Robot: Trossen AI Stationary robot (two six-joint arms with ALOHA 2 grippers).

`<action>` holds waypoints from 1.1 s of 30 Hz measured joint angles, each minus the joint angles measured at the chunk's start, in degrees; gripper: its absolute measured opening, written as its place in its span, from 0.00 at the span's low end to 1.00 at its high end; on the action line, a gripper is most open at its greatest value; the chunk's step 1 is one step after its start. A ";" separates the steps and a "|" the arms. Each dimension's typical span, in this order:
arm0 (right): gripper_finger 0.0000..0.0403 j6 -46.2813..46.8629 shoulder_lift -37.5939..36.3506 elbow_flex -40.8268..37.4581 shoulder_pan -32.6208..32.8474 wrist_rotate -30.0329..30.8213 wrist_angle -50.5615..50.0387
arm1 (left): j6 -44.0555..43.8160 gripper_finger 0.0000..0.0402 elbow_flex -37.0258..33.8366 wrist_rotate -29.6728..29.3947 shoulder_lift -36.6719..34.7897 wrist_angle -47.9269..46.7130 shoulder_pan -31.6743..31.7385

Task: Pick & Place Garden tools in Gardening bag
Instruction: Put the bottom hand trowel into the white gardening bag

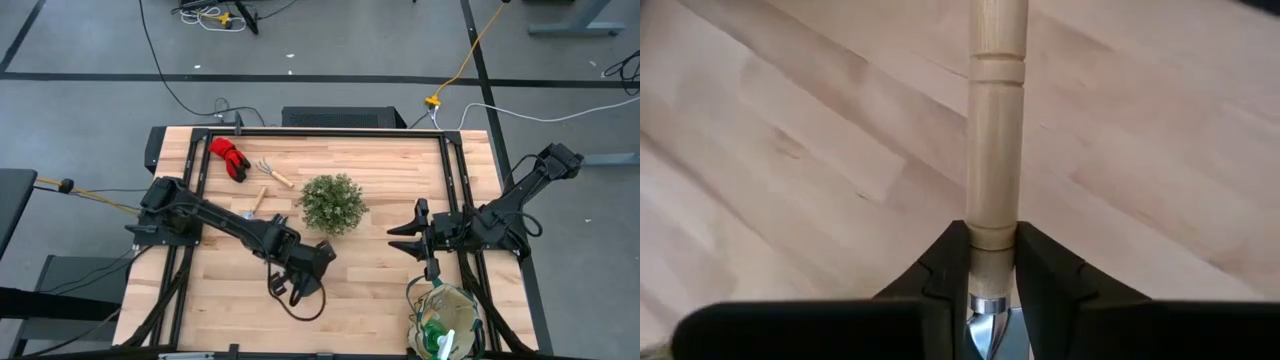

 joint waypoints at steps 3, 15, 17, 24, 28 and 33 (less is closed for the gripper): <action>0.31 -1.31 0.00 0.00 -0.02 0.00 0.58 | -1.87 0.17 2.46 -0.01 0.00 0.14 0.77; 0.31 -3.78 -0.13 0.00 -0.02 3.24 1.16 | -11.62 0.17 12.07 0.00 0.00 -0.04 4.34; 0.31 -4.68 -0.13 0.00 -0.02 3.28 1.59 | -11.85 0.18 13.63 0.22 0.00 0.22 4.90; 0.31 -8.31 -0.13 0.00 -0.02 3.30 5.98 | -12.09 0.17 18.21 0.36 0.00 0.50 7.21; 0.31 -10.17 -0.13 0.00 -0.02 3.97 7.12 | -13.57 0.18 20.42 0.62 0.00 0.50 8.63; 0.37 -11.20 -0.15 0.00 0.00 8.03 7.34 | -15.72 0.17 21.78 1.72 0.00 1.80 10.28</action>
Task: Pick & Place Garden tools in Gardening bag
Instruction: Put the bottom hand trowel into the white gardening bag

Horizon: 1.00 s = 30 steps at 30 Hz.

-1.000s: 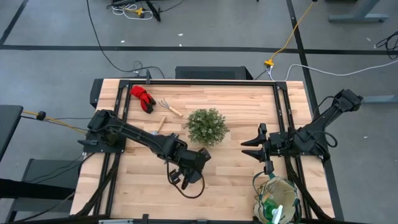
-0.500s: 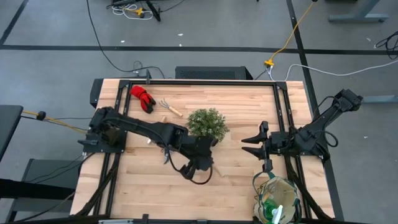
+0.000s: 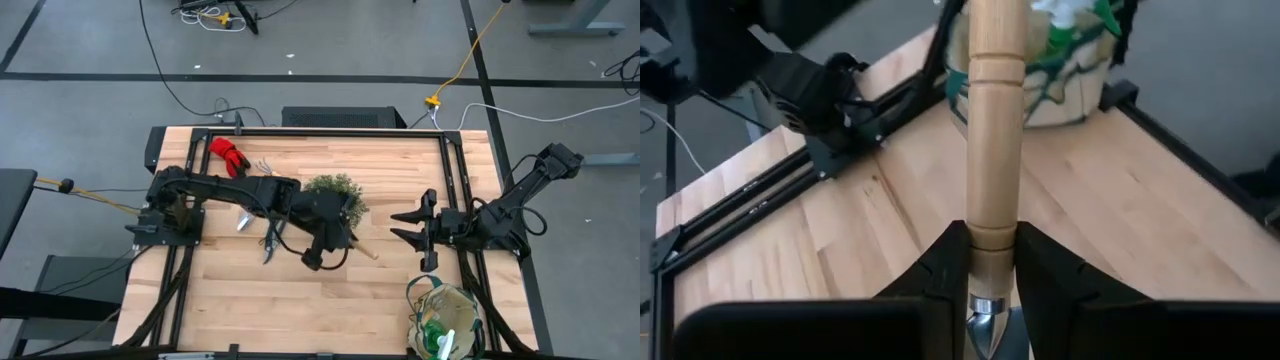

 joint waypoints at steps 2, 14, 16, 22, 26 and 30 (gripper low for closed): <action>0.41 -1.82 0.00 0.00 -0.02 1.04 0.26 | -1.10 0.18 0.01 0.94 0.00 0.87 0.64; 0.66 -9.94 0.00 0.00 0.00 2.30 7.95 | -9.40 0.18 0.01 6.81 0.00 8.65 4.25; 0.67 -10.70 0.00 0.00 0.00 2.30 8.93 | -9.94 0.18 0.01 7.51 0.00 9.98 4.73; 0.67 -11.23 0.02 0.00 0.00 2.13 9.05 | -11.20 0.18 0.01 7.88 0.00 11.20 5.60; 0.66 -13.33 0.02 0.00 -0.04 0.36 9.42 | -12.61 0.18 0.01 9.15 0.00 12.69 6.08; 0.66 -13.54 0.51 0.00 -0.04 -1.90 9.91 | -12.59 0.18 0.01 8.82 0.00 13.37 6.06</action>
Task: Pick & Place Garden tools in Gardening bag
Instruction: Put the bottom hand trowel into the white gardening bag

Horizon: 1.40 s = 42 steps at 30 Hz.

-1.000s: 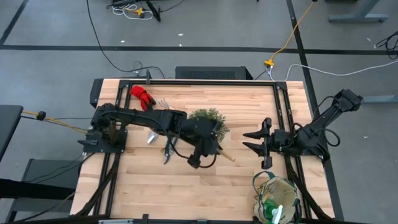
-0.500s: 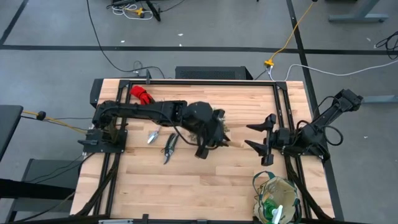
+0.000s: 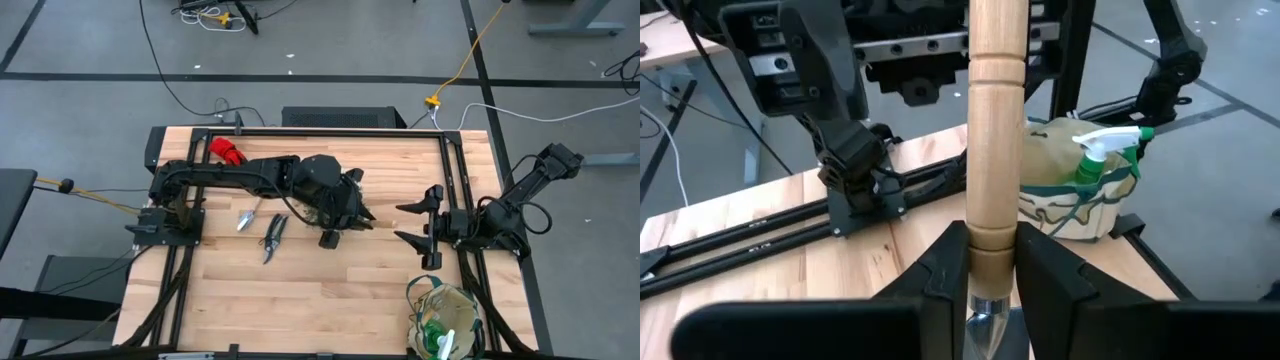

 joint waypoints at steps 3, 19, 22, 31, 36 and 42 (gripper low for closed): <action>0.66 0.01 0.68 0.00 -0.33 -0.27 0.02 | 0.01 0.18 0.00 -0.04 0.00 0.03 -0.04; 0.66 -2.67 7.27 0.00 -5.29 -10.21 10.54 | 0.01 0.18 0.00 -0.22 0.00 0.01 -0.02; 0.66 -4.24 8.04 0.00 -5.61 -12.02 11.47 | 0.01 0.18 0.00 -0.18 0.00 0.01 -0.02; 0.65 -8.25 9.13 0.00 -6.92 -15.56 14.38 | 0.01 0.18 0.00 -0.04 0.00 -0.01 -0.02; 0.58 -8.33 9.13 0.00 -7.57 -18.21 14.49 | 0.01 0.18 0.00 -0.02 0.00 -0.01 -0.02; 0.45 -7.77 9.13 0.00 -8.35 -19.33 14.47 | 0.05 0.18 0.00 0.01 0.00 -0.01 -0.02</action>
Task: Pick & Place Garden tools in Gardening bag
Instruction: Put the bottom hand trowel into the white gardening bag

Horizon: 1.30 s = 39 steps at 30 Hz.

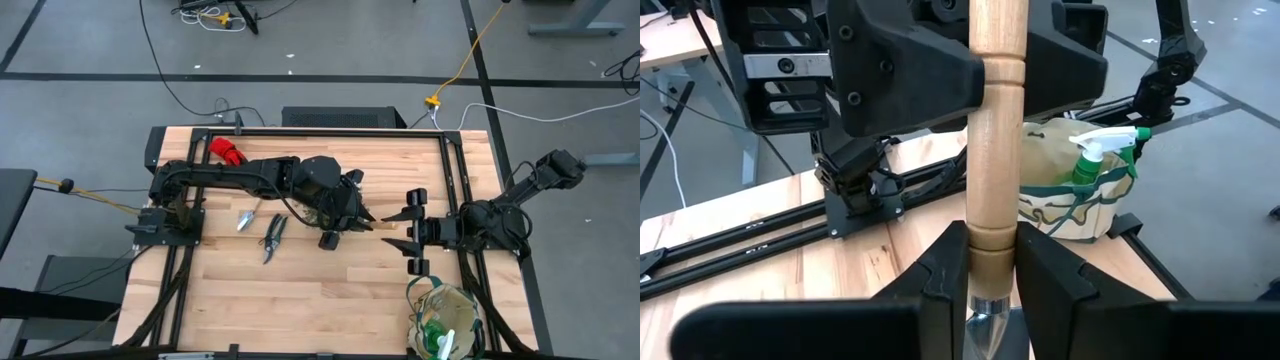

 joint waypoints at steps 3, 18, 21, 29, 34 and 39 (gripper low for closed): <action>0.38 0.33 -0.02 0.00 -0.43 -1.21 0.02 | -0.02 0.18 0.00 0.22 0.00 0.01 -0.02; 0.19 0.07 -0.04 0.00 -0.74 -1.81 0.04 | -0.25 0.18 0.00 0.55 0.00 0.07 -0.07; 0.18 0.07 -0.04 0.00 -0.74 -1.82 0.04 | -0.24 0.18 0.00 0.48 0.00 0.04 -0.07; 0.17 0.16 -0.04 0.00 -0.74 -1.90 0.04 | -0.05 0.20 0.00 0.46 0.00 0.18 -0.07; 0.17 0.42 -0.05 0.00 -0.72 -2.25 0.04 | 0.09 0.26 0.00 0.54 0.00 0.28 -0.11; 0.16 1.93 -0.04 0.00 -0.72 -2.24 0.00 | -0.07 0.35 0.00 0.00 0.00 0.35 -0.11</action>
